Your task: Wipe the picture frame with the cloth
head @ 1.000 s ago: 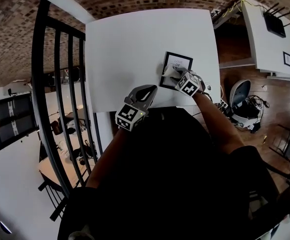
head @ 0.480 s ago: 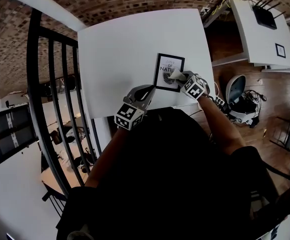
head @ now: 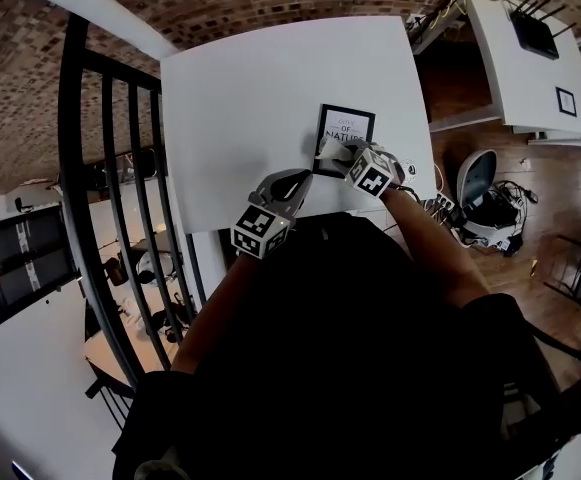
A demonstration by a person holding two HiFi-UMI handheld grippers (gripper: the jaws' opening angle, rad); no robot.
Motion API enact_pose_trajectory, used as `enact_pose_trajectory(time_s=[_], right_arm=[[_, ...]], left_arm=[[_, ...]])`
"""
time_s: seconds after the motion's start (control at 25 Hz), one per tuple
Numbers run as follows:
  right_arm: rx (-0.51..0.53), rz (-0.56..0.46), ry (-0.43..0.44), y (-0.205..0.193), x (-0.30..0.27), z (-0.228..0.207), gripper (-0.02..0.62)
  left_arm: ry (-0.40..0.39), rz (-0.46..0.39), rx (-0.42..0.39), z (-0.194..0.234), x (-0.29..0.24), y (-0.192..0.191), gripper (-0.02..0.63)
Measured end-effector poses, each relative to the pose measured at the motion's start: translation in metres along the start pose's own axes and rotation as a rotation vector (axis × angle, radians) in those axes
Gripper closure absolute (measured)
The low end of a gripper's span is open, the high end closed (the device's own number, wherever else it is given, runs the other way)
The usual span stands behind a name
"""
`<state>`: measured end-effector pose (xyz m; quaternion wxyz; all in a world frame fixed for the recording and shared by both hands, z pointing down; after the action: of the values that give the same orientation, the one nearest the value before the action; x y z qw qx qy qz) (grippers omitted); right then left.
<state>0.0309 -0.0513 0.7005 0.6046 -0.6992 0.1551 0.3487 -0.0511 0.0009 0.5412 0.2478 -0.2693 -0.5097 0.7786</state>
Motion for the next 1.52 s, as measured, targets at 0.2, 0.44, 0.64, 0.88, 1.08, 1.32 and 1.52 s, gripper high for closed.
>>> enact_pose_trajectory(time_s=[0.2,0.44,0.64,0.88,1.08,1.32,1.52], right_arm=[[0.064,0.033,0.076,0.008,-0.019,0.025,0.486],[0.058,0.061,0.093,-0.006,-0.022,0.035,0.485],[0.032,0.076,0.070,-0.028,-0.004,0.031,0.485],[-0.012,0.092,0.027,-0.052,0.019,0.026,0.485],[-0.047,0.097,-0.016,-0.065,0.034,0.019,0.485],[-0.125,-0.039,-0.102,-0.038,0.051,0.000,0.485],[-0.165,-0.317,-0.183,0.033,0.082,-0.018,0.485]], left_arm=[[0.026,0.002,0.005,0.003,0.011,-0.004,0.604],[0.040,-0.003,0.002,0.010,0.018,-0.014,0.604],[0.021,-0.002,0.016,0.008,0.010,-0.015,0.604],[-0.001,0.011,0.033,0.006,0.003,-0.013,0.604],[-0.012,0.016,0.025,0.006,-0.001,-0.013,0.604],[-0.013,0.002,0.012,0.008,-0.003,-0.007,0.604],[-0.013,-0.037,-0.002,0.011,-0.002,0.015,0.604]])
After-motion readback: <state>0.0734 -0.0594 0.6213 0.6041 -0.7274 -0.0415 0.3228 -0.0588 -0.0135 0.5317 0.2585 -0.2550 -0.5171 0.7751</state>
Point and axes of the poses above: the fingertips, and each gripper's own axes: x backward along the fingers, z to its left, y out of its top, the point moved 3 cm from there along x, backward along the fingers, and after that the axes turned 13 degrees about -z, right-handed, at the moved point
